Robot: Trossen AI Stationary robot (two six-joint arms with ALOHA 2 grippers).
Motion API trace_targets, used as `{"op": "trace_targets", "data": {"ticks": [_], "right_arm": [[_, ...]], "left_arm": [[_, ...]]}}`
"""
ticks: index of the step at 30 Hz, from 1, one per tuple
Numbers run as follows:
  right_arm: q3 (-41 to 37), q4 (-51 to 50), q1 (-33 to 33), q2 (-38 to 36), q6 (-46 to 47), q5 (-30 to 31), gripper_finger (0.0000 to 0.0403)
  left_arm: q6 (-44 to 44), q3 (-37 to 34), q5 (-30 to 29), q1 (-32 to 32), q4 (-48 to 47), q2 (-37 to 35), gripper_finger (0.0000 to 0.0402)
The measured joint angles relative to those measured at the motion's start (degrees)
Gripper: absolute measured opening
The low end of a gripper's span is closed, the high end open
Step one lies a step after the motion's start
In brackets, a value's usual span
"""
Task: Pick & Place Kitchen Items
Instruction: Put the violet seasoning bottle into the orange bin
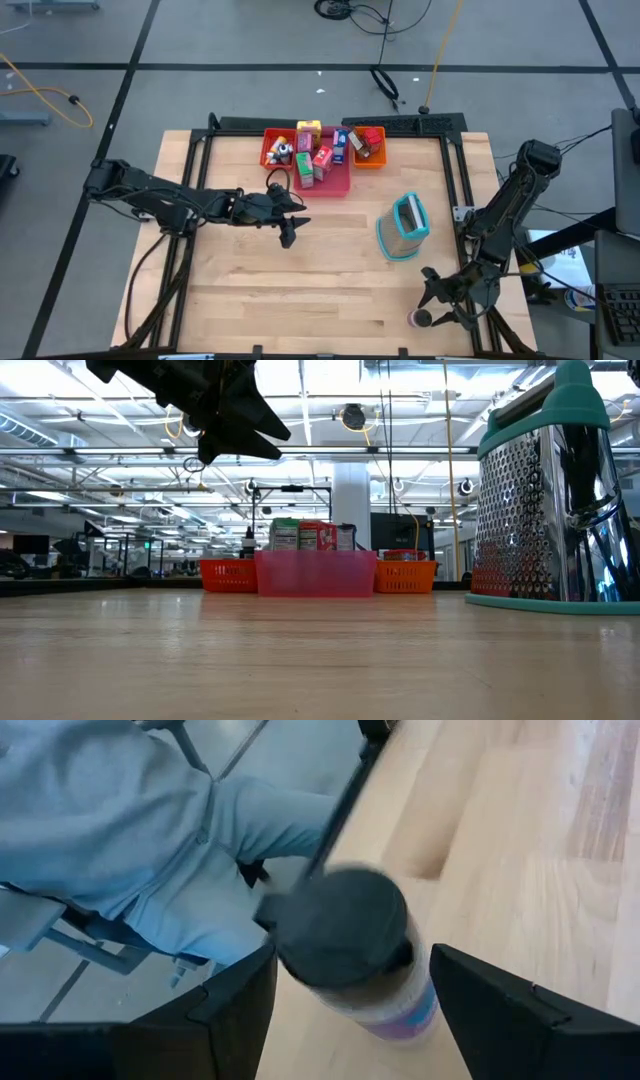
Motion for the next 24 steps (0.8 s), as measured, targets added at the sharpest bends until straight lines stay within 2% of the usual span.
{"op": "trace_targets", "data": {"ticks": [5,10,24], "right_arm": [[-3.53,5.47,0.00,1.72,2.07,0.11,0.0256],[-6.36,13.28,0.00,3.49,-0.14,0.56,0.0256],[-6.89,26.85,-0.01,15.34,-10.56,15.27,0.0256]], "left_arm": [[0.00,0.00,0.00,0.00,-0.30,0.00,0.0184],[0.00,0.00,-0.02,0.00,-0.29,0.00,0.0184],[0.02,0.00,-0.04,0.00,-0.25,0.00,0.0184]]}}
